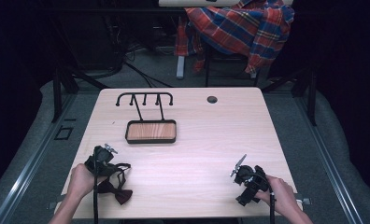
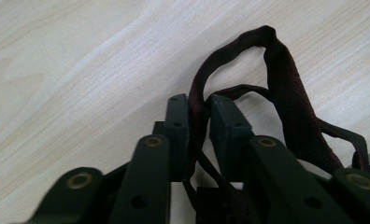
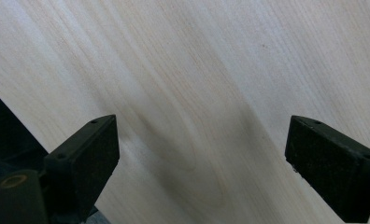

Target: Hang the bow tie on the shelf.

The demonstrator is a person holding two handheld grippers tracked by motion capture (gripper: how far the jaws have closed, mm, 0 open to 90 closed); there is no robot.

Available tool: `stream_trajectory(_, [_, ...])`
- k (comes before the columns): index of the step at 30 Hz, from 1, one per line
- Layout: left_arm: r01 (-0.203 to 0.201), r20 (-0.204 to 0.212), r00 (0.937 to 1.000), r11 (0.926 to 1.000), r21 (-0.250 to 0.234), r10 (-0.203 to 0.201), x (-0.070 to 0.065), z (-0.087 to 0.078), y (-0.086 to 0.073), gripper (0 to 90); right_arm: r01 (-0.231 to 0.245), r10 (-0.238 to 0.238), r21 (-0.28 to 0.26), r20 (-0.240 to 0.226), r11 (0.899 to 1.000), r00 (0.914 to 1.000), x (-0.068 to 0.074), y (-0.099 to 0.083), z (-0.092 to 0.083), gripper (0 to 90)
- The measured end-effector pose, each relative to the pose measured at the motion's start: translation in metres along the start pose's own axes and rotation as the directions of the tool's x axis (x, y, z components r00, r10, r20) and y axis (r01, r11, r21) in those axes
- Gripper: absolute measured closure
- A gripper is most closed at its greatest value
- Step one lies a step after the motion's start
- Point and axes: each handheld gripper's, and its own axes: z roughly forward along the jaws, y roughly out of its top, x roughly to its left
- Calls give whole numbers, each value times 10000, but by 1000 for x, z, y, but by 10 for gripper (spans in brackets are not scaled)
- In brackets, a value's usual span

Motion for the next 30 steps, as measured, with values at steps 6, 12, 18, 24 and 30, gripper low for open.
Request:
stream_trajectory(6, [-476,99,9988,9984,302,473,-6,3,0,665,-28,27,-115,-16,9999,10000,2,-3,-3,98])
stream_trajectory(12, [-893,178,9959,9955,308,888,-8,4,0,863,63,-64,-82,-173,9999,9998,1,1,0,100])
stream_trajectory(18, [-842,-17,9965,9964,32,842,-11,-1,-1,884,-28,24,-218,-146,9998,9999,3,-2,-3,101])
stream_trajectory(24, [-460,-218,9988,9959,-773,444,-6,-13,-1,884,-40,37,-185,-164,9998,9999,1,1,0,103])
stream_trajectory(30, [-298,-389,9990,9843,-1738,233,-9,-30,-5,885,-140,137,-340,-65,9993,9999,2,-2,-4,104])
